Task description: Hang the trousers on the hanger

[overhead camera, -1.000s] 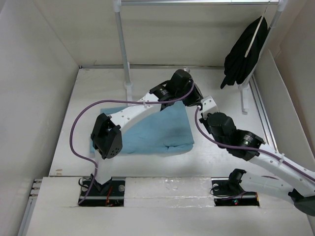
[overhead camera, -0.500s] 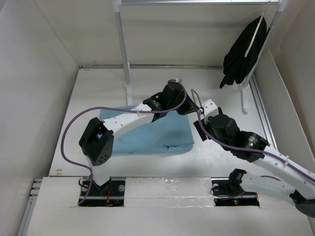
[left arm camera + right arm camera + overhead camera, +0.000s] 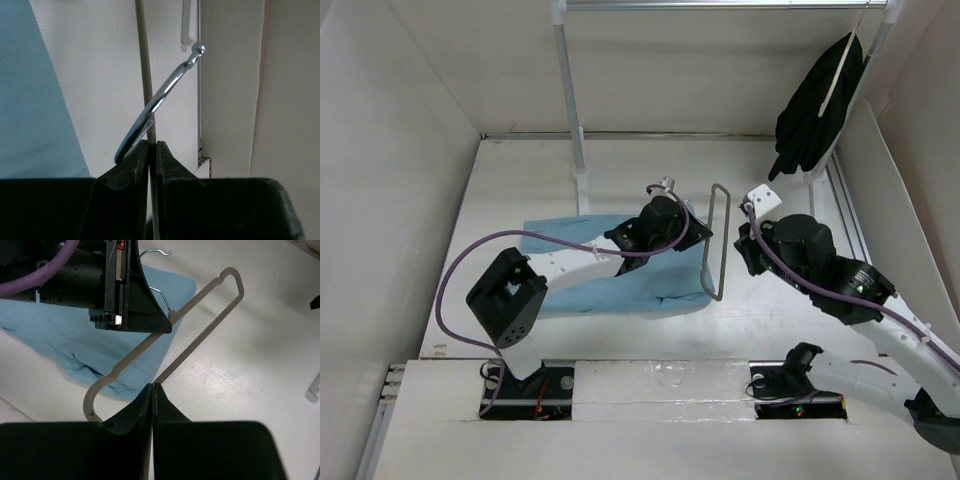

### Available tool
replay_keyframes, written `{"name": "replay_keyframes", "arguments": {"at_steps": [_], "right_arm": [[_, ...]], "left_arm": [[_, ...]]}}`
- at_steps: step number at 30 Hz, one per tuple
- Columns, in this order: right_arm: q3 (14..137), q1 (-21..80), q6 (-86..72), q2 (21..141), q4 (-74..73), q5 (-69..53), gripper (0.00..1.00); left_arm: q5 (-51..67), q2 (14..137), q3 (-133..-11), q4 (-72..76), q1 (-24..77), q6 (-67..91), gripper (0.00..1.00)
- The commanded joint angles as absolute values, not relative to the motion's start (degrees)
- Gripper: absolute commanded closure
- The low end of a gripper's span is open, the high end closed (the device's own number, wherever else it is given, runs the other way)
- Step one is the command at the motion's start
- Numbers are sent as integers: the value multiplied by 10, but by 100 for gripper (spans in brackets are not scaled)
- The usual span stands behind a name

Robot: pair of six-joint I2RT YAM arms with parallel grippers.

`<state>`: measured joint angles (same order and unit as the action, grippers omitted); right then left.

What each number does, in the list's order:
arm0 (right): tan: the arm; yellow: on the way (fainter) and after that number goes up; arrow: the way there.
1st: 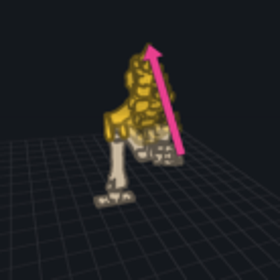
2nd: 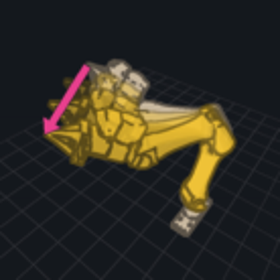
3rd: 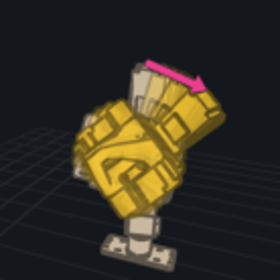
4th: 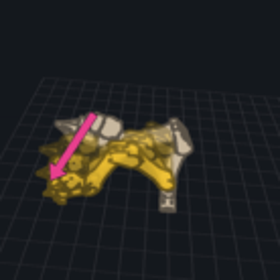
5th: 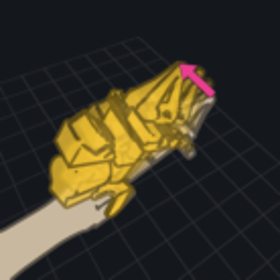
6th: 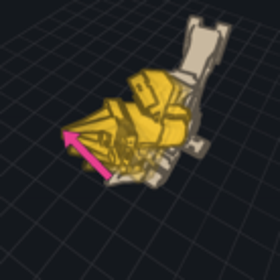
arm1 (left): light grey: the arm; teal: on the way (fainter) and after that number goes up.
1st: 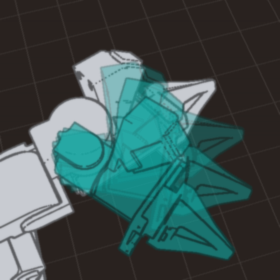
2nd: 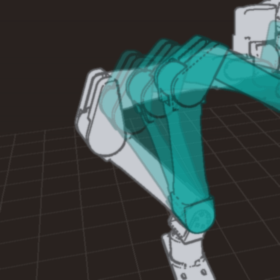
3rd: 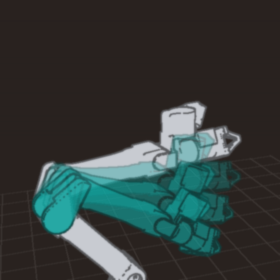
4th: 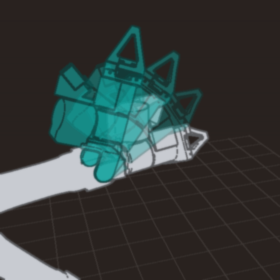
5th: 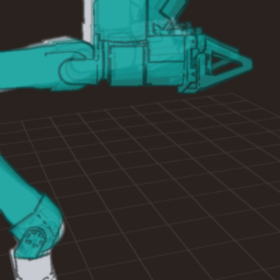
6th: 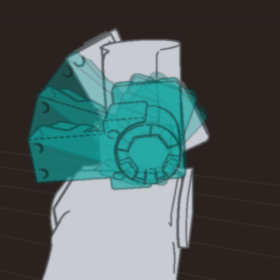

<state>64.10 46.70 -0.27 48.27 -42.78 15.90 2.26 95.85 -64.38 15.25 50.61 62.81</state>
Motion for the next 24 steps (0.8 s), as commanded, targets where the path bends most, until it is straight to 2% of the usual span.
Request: {"name": "replay_keyframes", "arguments": {"at_steps": [1,5,7,12,20,24], "right_arm": [[634,420,-28,469,-401,106,100],[583,352,-39,531,-352,5,100],[575,340,-43,543,-326,4,100],[521,273,-56,577,-225,-85,93],[491,178,-51,699,-123,-239,65],[485,171,-49,743,-103,-250,63]], "left_arm": [[-17,963,-647,239,512,601,100],[-47,982,-618,279,512,635,100],[-64,989,-617,278,518,641,100],[-137,1004,-606,261,534,698,100],[-249,1063,-649,208,586,760,100],[-257,1080,-636,218,586,790,100]]}}
